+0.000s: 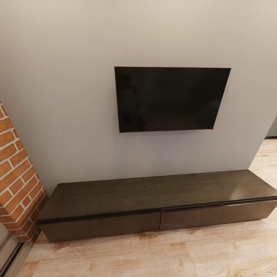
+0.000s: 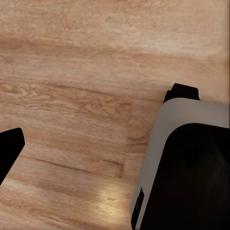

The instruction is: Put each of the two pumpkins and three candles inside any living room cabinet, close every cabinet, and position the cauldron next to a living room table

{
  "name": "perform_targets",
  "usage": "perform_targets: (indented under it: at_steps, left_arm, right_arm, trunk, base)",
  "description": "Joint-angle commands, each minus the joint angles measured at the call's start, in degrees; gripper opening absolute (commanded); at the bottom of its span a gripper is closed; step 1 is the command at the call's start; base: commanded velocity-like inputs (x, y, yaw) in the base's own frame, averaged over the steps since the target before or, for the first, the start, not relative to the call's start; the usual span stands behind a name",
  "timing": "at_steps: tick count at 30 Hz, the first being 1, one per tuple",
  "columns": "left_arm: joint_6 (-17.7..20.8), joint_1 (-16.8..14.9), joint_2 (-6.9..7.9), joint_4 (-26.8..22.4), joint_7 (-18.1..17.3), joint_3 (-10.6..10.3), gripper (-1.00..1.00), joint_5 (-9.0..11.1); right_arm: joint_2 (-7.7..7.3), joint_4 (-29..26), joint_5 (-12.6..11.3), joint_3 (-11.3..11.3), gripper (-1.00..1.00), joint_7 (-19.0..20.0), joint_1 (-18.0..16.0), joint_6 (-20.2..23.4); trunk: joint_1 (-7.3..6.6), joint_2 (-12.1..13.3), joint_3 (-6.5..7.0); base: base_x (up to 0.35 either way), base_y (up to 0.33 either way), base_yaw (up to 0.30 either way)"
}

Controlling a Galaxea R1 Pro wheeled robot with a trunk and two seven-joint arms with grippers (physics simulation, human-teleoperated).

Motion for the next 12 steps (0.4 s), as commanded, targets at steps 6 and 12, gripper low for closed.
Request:
perform_targets:
  at_steps: [6,12]
  left_arm:
    - [0.04,0.00,-0.10,-0.09,0.22,-0.44,1.00,0.62]
    - [0.04,0.00,-0.11,-0.10,0.22,-0.44,1.00,0.57]
  right_arm:
    - [-0.03,0.01,-0.39,0.44,1.00,-0.32,-0.04,0.11]
    - [-0.01,0.12,-0.38,0.43,1.00,-0.31,-0.04,0.12]
  trunk:
    - [0.00,-0.04,-0.06]
    - [0.00,-0.04,-0.06]
  base:
    - [0.000,0.000,0.000]
    - [0.000,0.000,0.000]
